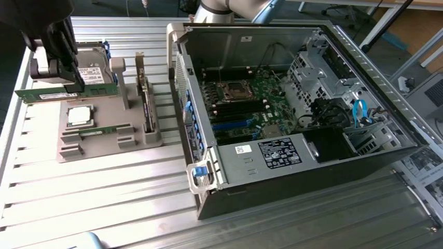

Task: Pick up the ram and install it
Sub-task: 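Pick up the ram and move it above insertion slot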

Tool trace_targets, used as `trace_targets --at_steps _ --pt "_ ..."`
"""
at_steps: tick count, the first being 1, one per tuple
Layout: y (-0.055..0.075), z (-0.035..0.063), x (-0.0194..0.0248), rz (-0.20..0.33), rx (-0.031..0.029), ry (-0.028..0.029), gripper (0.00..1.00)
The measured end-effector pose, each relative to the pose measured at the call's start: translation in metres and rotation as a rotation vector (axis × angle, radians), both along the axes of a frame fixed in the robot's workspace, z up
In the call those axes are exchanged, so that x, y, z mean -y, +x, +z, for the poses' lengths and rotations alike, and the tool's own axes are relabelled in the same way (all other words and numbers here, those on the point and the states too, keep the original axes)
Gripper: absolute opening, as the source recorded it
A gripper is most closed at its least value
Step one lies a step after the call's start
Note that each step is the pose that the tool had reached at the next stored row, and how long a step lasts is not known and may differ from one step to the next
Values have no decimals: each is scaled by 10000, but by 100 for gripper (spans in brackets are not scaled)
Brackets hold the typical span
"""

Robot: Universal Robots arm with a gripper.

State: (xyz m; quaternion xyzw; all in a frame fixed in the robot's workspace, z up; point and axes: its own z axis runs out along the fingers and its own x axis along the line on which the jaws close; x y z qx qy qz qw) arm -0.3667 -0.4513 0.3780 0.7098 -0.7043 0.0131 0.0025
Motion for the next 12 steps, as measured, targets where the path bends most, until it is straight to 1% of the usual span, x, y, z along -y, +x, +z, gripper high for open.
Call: trace_targets --at_steps 3,12 --pt "0 46 0 0 0 0 12" --pt "0 133 0 0 1 0 12"
